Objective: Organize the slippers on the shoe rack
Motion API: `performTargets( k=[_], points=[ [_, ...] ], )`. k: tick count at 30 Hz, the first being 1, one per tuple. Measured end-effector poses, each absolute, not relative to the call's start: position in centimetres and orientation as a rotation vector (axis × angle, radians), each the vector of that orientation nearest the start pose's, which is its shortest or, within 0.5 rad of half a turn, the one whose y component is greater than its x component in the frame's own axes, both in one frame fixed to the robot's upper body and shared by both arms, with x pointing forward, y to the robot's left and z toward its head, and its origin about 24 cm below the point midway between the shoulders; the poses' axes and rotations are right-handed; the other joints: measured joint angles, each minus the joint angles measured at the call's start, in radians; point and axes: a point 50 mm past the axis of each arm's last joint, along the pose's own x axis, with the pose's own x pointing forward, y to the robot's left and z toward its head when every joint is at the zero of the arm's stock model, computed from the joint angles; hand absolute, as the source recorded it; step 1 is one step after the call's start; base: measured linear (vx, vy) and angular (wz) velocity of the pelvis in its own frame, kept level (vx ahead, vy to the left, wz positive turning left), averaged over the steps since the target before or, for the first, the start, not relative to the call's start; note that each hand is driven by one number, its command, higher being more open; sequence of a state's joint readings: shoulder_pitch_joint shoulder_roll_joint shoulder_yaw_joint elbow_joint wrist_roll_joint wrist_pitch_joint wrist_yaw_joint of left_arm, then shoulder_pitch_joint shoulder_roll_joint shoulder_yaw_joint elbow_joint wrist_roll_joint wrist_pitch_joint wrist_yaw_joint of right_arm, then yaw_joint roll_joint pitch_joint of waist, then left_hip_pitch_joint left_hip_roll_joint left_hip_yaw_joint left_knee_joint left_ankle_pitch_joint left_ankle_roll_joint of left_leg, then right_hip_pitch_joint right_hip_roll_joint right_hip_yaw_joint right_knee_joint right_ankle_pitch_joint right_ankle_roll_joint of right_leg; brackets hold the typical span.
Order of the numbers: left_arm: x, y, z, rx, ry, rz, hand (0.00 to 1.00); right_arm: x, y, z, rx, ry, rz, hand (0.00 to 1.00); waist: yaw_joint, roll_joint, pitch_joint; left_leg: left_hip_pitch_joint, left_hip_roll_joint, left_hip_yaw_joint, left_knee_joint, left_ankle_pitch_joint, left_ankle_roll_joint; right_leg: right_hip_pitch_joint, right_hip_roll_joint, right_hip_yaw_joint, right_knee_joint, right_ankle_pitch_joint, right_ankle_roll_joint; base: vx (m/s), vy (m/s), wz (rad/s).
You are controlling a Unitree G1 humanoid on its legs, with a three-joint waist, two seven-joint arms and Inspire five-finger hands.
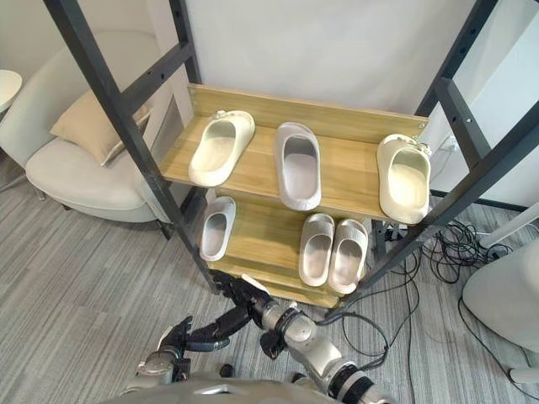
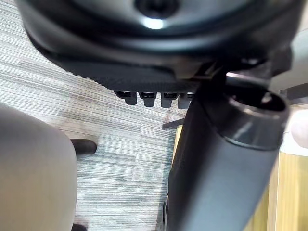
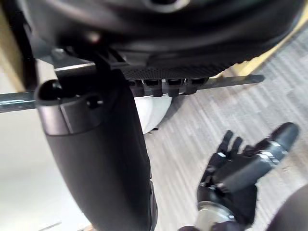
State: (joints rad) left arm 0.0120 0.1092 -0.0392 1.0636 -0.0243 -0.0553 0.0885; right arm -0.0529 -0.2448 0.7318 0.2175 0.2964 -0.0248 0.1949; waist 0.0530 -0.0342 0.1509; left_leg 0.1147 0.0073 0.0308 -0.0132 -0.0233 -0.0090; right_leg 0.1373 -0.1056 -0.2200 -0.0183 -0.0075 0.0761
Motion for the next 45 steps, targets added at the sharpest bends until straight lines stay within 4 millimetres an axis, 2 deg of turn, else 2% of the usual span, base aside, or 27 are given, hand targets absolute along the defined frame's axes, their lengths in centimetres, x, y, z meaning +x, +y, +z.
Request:
performTargets(
  k=[9, 12, 14, 15, 18, 21, 26, 28, 29, 32, 33, 37, 41, 45],
  points=[
    [12.8, 18.7, -15.4, 0.178, 1.016, 0.074, 1.00, 20.5, -3.6, 3.7, 0.110, 0.045, 0.880, 1.00, -0.006, 0.014, 0.009, 0.004, 0.006, 0.001, 0.006, -0.001, -0.001, 0.006, 0.007, 0.005, -0.003, 0.000, -0.001, 0.01, -0.005, -0.01],
    [12.8, 18.6, -15.4, 0.178, 1.015, 0.073, 1.00, 20.7, -3.7, 5.1, 0.134, -0.027, 0.858, 1.00, -0.006, 0.016, 0.009, 0.006, 0.008, 0.001, 0.009, -0.002, -0.002, 0.008, 0.007, 0.005, -0.001, 0.000, -0.002, -0.01, -0.002, 0.00],
    [12.8, 18.5, -15.4, 0.194, 1.010, 0.061, 1.00, 20.9, -4.1, 6.9, 0.157, -0.108, 0.822, 1.00, -0.008, 0.020, 0.008, 0.008, 0.010, 0.003, 0.010, -0.004, -0.005, 0.005, 0.007, 0.008, 0.008, -0.002, -0.004, -0.01, 0.000, -0.04],
    [12.8, 18.3, -15.4, 0.197, 1.009, 0.056, 1.00, 21.0, -4.5, 8.6, 0.181, -0.196, 0.798, 1.00, -0.010, 0.024, 0.007, 0.011, 0.012, 0.008, 0.010, -0.004, -0.005, 0.004, 0.006, 0.014, 0.015, -0.003, -0.005, -0.02, 0.001, -0.08],
    [12.7, 18.2, -15.4, 0.202, 1.011, 0.049, 1.00, 21.2, -4.9, 10.3, 0.213, -0.287, 0.757, 1.00, -0.014, 0.028, 0.004, 0.014, 0.012, 0.012, 0.010, -0.004, -0.005, 0.003, 0.006, 0.018, 0.018, -0.003, -0.006, -0.01, 0.003, -0.06],
    [12.6, 18.0, -15.5, 0.202, 1.014, 0.053, 1.00, 21.7, -6.0, 12.5, 0.261, -0.410, 0.630, 1.00, -0.016, 0.035, 0.000, 0.016, 0.012, 0.013, 0.010, -0.004, -0.005, 0.001, 0.006, 0.020, 0.025, -0.006, -0.009, 0.00, 0.000, 0.00],
    [12.3, 18.0, -15.6, 0.204, 1.020, 0.063, 1.00, 22.7, -8.1, 13.5, 0.148, -0.501, 0.418, 1.00, -0.030, 0.043, -0.005, 0.018, 0.012, 0.014, 0.010, -0.004, -0.005, 0.002, 0.006, 0.021, 0.026, -0.006, -0.009, 0.00, 0.000, 0.00],
    [12.2, 18.0, -15.6, 0.204, 1.022, 0.064, 1.00, 23.3, -9.8, 14.0, 0.057, -0.542, 0.298, 1.00, -0.033, 0.044, -0.006, 0.020, 0.012, 0.014, 0.010, -0.004, -0.005, 0.004, 0.006, 0.022, 0.025, -0.006, -0.009, 0.00, 0.000, 0.00],
    [12.2, 18.0, -15.6, 0.204, 1.022, 0.064, 1.00, 23.3, -9.8, 14.0, 0.056, -0.543, 0.296, 1.00, -0.033, 0.044, -0.006, 0.020, 0.012, 0.014, 0.010, -0.004, -0.005, 0.004, 0.006, 0.022, 0.025, -0.006, -0.009, 0.00, 0.000, 0.00],
    [12.0, 17.9, -15.6, 0.200, 1.023, 0.064, 1.00, 23.9, -12.8, 14.8, -0.074, -0.600, 0.107, 1.00, -0.034, 0.047, -0.008, 0.020, 0.015, 0.014, 0.009, -0.004, -0.005, 0.004, 0.006, 0.023, 0.025, -0.006, -0.009, 0.00, 0.000, 0.00],
    [12.0, 17.9, -15.6, 0.200, 1.023, 0.064, 1.00, 23.9, -12.9, 14.9, -0.074, -0.601, 0.106, 1.00, -0.034, 0.047, -0.008, 0.020, 0.015, 0.014, 0.009, -0.004, -0.005, 0.004, 0.006, 0.023, 0.025, -0.006, -0.009, 0.00, 0.000, 0.00],
    [11.9, 17.8, -15.6, 0.190, 1.017, 0.059, 1.00, 23.9, -16.6, 16.5, -0.242, -0.680, -0.106, 1.00, -0.040, 0.053, -0.012, 0.020, 0.018, 0.014, 0.005, -0.004, -0.005, 0.003, 0.009, 0.023, 0.022, -0.006, -0.009, 0.00, 0.000, 0.00],
    [11.7, 17.8, -15.6, 0.180, 1.020, 0.051, 1.00, 24.0, -18.1, 17.4, -0.360, -0.719, -0.198, 1.00, -0.058, 0.054, -0.013, 0.019, 0.019, 0.014, 0.001, -0.004, -0.005, 0.002, 0.011, 0.023, 0.017, -0.006, -0.009, 0.00, 0.000, 0.00],
    [11.7, 17.7, -15.6, 0.179, 1.016, 0.045, 1.00, 23.8, -19.7, 17.9, -0.443, -0.729, -0.284, 1.00, -0.060, 0.056, -0.014, 0.015, 0.020, 0.014, 0.000, -0.004, -0.005, -0.002, 0.013, 0.024, 0.014, -0.006, -0.009, 0.00, 0.000, 0.00]
  ],
)
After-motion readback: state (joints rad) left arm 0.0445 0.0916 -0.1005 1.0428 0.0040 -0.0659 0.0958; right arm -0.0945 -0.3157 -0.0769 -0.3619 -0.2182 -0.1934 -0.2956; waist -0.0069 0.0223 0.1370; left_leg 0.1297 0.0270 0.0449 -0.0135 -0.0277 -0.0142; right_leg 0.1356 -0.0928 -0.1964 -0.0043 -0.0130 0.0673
